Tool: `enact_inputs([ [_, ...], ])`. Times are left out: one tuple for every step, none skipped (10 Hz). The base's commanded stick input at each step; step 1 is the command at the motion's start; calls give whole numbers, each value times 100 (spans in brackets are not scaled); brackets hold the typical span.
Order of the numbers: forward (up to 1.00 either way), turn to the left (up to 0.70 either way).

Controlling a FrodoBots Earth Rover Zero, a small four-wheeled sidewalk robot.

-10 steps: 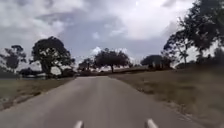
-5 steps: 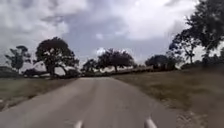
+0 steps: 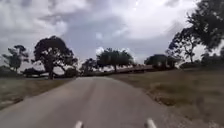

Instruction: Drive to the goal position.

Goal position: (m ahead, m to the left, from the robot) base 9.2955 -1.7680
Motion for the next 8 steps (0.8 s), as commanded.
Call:
enact_inputs([
  [85,9],
  [85,0],
  [85,0],
  [85,0],
  [85,0],
  [85,0],
  [85,0],
  [85,0],
])
